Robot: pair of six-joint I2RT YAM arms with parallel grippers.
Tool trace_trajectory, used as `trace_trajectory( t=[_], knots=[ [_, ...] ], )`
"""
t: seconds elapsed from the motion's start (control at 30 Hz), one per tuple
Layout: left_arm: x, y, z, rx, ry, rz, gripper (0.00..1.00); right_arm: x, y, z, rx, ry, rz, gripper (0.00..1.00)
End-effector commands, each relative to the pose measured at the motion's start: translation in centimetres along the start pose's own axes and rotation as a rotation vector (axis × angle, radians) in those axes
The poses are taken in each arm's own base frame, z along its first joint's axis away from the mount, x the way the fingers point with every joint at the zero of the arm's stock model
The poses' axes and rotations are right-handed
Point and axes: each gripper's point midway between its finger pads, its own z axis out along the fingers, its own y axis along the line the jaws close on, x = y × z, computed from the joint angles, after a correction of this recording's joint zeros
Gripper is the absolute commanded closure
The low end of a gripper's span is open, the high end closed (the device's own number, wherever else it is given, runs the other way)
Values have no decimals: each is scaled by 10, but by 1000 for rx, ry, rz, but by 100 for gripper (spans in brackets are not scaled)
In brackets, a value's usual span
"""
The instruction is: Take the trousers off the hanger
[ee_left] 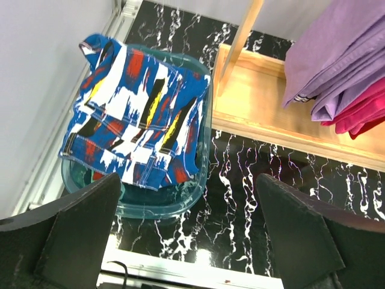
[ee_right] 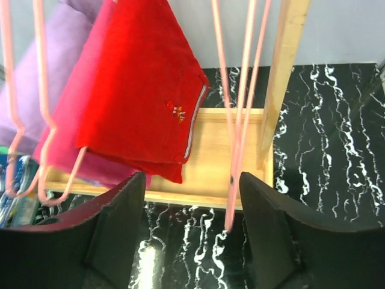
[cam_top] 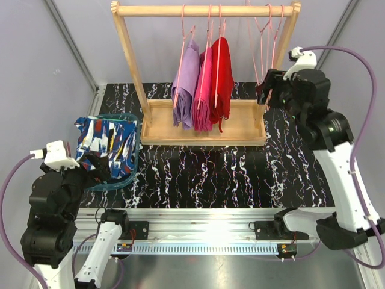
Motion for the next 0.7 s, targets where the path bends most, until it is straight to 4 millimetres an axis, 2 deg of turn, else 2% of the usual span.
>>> trace_trajectory(
  t=[0.0,0.03,0.07,0.13,0.17,0.23,0.27,0.37,0.47,0.57,0.67],
  knots=[
    [-8,-9,-3,72,-62,48,1,-14,0,-45,-57,-64,29,27],
    [-7,-10,-6,90,-74,59,1,-10,-1,-53,-66,-55,30,22],
    [-7,-11,-7,94,-81,61,1,-15,-3,-72,-78,-88,39,19],
    [-4,-8,-11,94,-94,62,1,-5,-8,-88,-87,-81,35,13],
    [-3,-8,-12,95,-95,62,1,-6,-12,-108,-97,-109,41,8],
    [3,-7,-14,99,-92,65,1,8,-18,-123,-95,-87,35,1],
    [3,-6,-17,103,-104,64,1,9,-23,-143,-102,-117,43,1],
    [10,-5,-23,122,-111,82,1,32,-37,-162,-76,-92,44,1],
    [20,-3,-21,130,-107,97,1,49,-54,-195,-56,-120,44,1],
    [25,-6,-20,160,-112,108,1,64,-61,-212,-65,-108,16,0],
    [31,-7,-18,168,-107,113,1,79,-76,-218,-4,-63,-17,1]
  ],
)
